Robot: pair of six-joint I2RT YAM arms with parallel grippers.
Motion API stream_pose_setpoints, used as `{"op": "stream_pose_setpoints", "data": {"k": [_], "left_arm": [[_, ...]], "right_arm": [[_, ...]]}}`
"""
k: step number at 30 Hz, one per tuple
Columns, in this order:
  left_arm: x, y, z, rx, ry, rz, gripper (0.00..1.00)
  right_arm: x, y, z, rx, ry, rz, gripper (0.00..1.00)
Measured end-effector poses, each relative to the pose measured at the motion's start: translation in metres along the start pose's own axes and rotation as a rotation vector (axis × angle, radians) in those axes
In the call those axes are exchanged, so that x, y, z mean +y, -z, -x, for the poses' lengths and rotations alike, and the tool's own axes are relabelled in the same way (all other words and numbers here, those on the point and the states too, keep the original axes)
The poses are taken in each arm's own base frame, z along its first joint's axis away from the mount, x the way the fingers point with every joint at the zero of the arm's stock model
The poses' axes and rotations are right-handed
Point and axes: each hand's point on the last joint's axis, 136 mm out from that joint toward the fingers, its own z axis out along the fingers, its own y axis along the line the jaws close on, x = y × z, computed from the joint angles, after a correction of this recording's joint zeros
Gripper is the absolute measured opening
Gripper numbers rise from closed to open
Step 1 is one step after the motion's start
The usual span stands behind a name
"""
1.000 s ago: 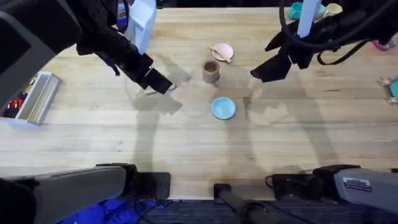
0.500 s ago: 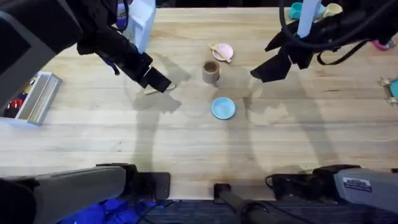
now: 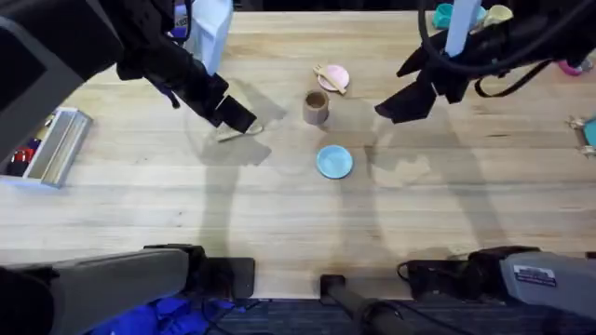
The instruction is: Pick up a utensil and set it on the pink plate, then put the other utensil in the container.
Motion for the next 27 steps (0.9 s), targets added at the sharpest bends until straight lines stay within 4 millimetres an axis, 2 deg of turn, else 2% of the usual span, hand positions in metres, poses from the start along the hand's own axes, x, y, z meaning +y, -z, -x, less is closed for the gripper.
{"op": "stream_pose_setpoints", "data": {"k": [8, 18, 27], "left_arm": [[0.0, -0.005, -0.002, 0.013, -0.031, -0.011, 0.993], [-0.002, -0.037, -0.015, 0.102, -0.025, -0.085, 0.993], [-0.003, -0.052, -0.021, 0.135, -0.062, -0.123, 0.995]], "right_arm": [[0.0, 0.0, 0.0, 0.0, 0.0, 0.0, 0.997], [0.0, 0.0, 0.0, 0.0, 0.0, 0.0, 0.997], [0.0, 0.0, 0.0, 0.0, 0.0, 0.0, 0.996]]}}
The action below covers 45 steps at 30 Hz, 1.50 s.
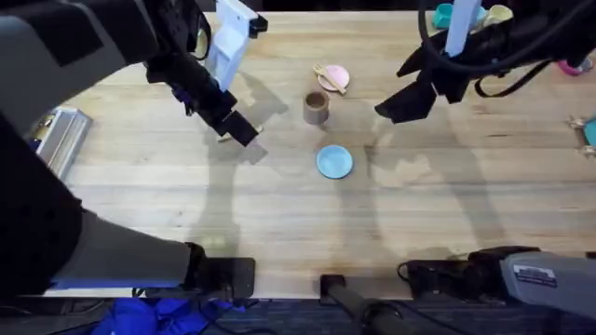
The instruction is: Pick up a utensil and set it on the pink plate, then put the other utensil in the container.
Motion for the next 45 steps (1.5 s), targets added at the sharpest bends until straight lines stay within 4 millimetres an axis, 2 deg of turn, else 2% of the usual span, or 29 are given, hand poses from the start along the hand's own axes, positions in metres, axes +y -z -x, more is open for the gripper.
{"op": "stream_pose_setpoints", "data": {"k": [8, 35, 37, 40, 45], "left_arm": [[-0.002, -0.012, -0.003, 0.02, -0.056, -0.037, 0.995], [-0.003, -0.034, -0.005, 0.04, -0.129, -0.099, 0.999], [-0.003, -0.034, -0.005, 0.038, -0.131, -0.097, 0.96], [-0.002, -0.035, -0.004, 0.037, -0.132, -0.097, 0.851], [-0.002, -0.035, -0.004, 0.035, -0.135, -0.095, 0.828]], "right_arm": [[0.0, 0.0, 0.0, 0.0, 0.0, 0.0, 0.996], [0.0, 0.0, 0.0, 0.0, 0.0, 0.0, 0.997], [0.0, 0.0, 0.0, 0.0, 0.0, 0.0, 0.997], [0.0, 0.0, 0.0, 0.0, 0.0, 0.0, 0.997], [0.0, 0.0, 0.0, 0.0, 0.0, 0.0, 0.997]]}}
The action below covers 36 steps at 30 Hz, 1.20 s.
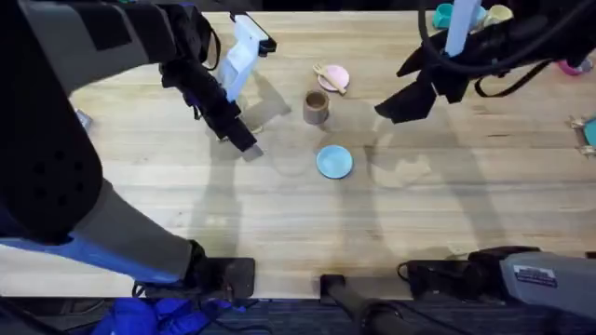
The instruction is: Pick up a utensil and set it on the pink plate, then put the other utensil in the container.
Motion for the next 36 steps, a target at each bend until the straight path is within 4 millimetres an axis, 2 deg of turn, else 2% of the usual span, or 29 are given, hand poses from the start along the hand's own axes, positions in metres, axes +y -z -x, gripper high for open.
{"op": "stream_pose_setpoints", "data": {"k": [5, 15, 36], "left_arm": [[-0.0009, 0.0, 0.0, -0.001, 0.0, -0.004, 0.729], [-0.0026, 0.0, 0.0002, -0.003, -0.001, -0.012, 0.661], [0.0049, -0.0032, -0.0051, 0.025, -0.008, 0.033, 0.646]], "right_arm": [[0.0001, 0.0, -0.0001, 0.0, 0.0, 0.0, 0.997], [0.0001, 0.0, -0.0001, 0.0, 0.0, 0.0, 0.997], [0.0, 0.0, -0.0001, 0.0, 0.0, 0.0, 0.997]]}}
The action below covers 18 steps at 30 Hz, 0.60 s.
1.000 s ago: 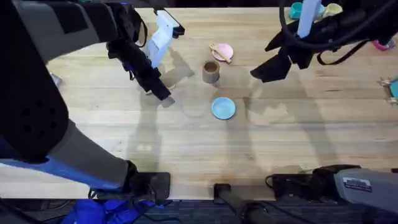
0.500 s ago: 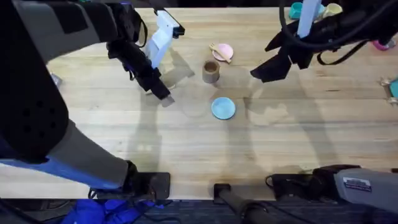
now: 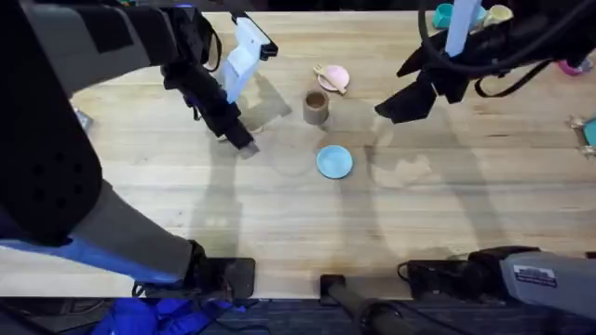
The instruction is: Pick up a utensil and set it on the pink plate, then put the other utensil in the container.
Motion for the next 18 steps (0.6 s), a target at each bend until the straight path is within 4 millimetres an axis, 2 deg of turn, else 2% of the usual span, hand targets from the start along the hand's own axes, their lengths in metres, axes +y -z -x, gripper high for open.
{"op": "stream_pose_setpoints", "data": {"k": [9, 18], "left_arm": [[0.001, -0.0015, -0.0016, 0.004, -0.015, 0.031, 0.624], [0.003, -0.0015, -0.0016, 0.005, -0.018, 0.042, 0.551]], "right_arm": [[0.0, 0.0, 0.0, 0.0, 0.0, 0.0, 0.997], [0.0001, 0.0, 0.0, 0.0, 0.0, 0.0, 0.996]]}}
